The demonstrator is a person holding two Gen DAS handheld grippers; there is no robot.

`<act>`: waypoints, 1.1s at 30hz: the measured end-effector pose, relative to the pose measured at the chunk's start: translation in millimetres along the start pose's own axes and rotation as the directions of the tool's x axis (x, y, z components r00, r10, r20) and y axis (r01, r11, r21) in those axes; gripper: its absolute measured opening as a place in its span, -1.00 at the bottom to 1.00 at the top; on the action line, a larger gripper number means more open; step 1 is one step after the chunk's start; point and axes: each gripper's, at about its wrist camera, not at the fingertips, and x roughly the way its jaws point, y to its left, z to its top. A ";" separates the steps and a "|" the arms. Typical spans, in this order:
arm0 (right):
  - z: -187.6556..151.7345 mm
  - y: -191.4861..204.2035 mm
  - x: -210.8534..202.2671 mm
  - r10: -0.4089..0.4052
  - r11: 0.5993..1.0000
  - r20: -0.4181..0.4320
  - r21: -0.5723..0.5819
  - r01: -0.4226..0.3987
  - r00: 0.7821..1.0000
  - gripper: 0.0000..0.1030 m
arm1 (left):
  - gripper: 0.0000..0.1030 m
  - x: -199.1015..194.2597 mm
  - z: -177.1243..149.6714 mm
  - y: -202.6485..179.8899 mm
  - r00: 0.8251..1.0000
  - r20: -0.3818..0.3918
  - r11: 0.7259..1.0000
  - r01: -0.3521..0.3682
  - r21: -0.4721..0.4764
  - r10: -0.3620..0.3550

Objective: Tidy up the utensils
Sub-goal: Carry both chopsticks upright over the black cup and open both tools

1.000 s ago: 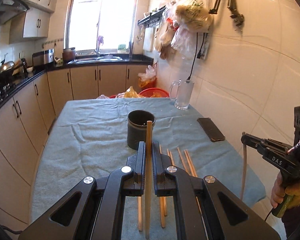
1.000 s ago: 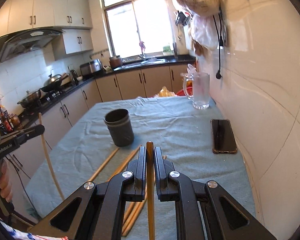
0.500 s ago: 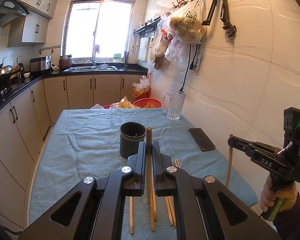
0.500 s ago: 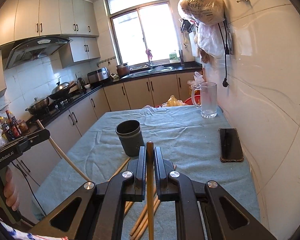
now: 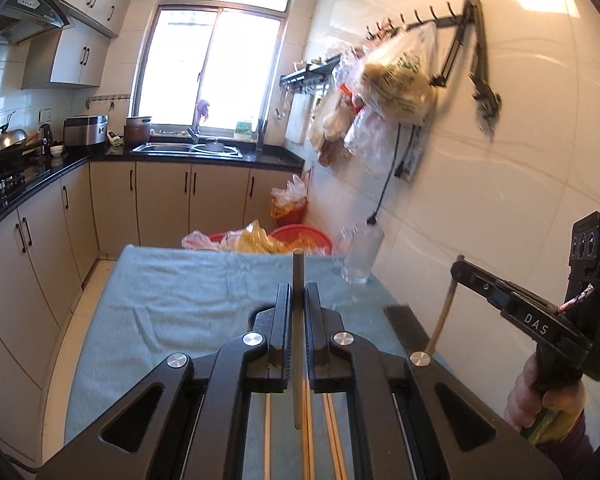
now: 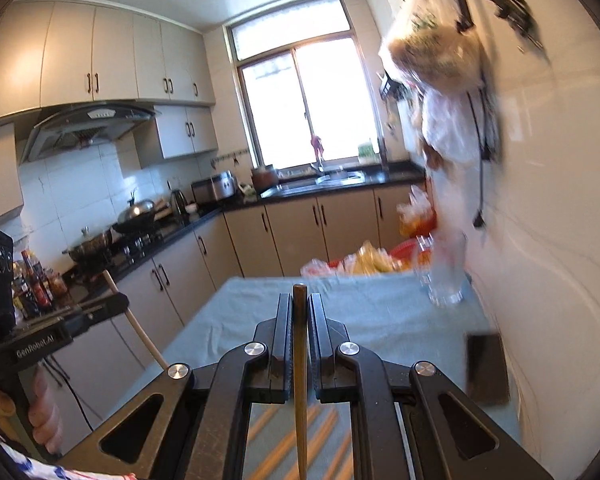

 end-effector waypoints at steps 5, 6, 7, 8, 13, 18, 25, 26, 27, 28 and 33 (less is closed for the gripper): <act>42.5 15.9 46.2 0.007 1.000 0.037 -0.027 -0.006 0.999 -0.85 | -0.89 29.3 42.6 14.6 1.000 0.019 0.999 -0.022 -0.035 0.022; 48.5 17.4 54.2 0.006 1.000 0.043 -0.028 -0.005 0.999 -0.85 | -0.89 35.1 49.0 17.6 1.000 0.016 0.999 -0.024 -0.043 0.024; 55.5 19.4 64.4 0.005 1.000 0.051 -0.028 -0.004 0.999 -0.85 | -0.89 44.0 56.4 22.1 1.000 0.010 0.998 -0.024 -0.055 0.025; 62.0 20.9 74.0 0.007 1.000 0.059 -0.024 -0.005 0.998 -0.85 | -0.89 51.8 62.5 25.9 1.000 0.005 0.998 -0.022 -0.065 0.023; 79.5 18.8 115.7 0.008 1.000 0.090 0.011 -0.009 0.996 -0.85 | -0.89 87.7 77.6 38.2 1.000 -0.009 0.997 -0.029 -0.065 0.028; 63.1 12.2 167.6 -0.019 0.999 0.015 0.032 0.019 1.000 -0.85 | -0.89 137.6 64.9 41.0 0.994 -0.086 0.998 -0.064 -0.030 0.061; 21.2 -6.7 214.9 -0.028 0.998 -0.133 0.057 0.036 0.991 -0.84 | -0.89 175.3 35.9 50.8 0.978 -0.196 0.997 -0.075 -0.034 0.067; 18.7 -10.1 218.1 -0.030 0.998 -0.142 0.059 0.038 0.989 -0.84 | -0.89 176.5 34.2 50.7 0.977 -0.198 0.996 -0.080 -0.030 0.073; 15.6 -12.4 221.1 -0.032 0.997 -0.151 0.062 0.042 0.988 -0.83 | -0.89 175.7 33.4 51.1 0.978 -0.192 0.996 -0.086 -0.027 0.079; 14.2 -14.5 222.2 -0.032 0.997 -0.155 0.066 0.043 0.987 -0.83 | -0.89 174.7 33.0 50.9 0.979 -0.187 0.996 -0.091 -0.023 0.085; 14.4 -20.2 222.4 -0.033 0.995 -0.160 0.083 0.046 0.987 -0.42 | -0.49 163.6 35.5 48.5 0.982 -0.163 0.995 -0.102 -0.007 0.100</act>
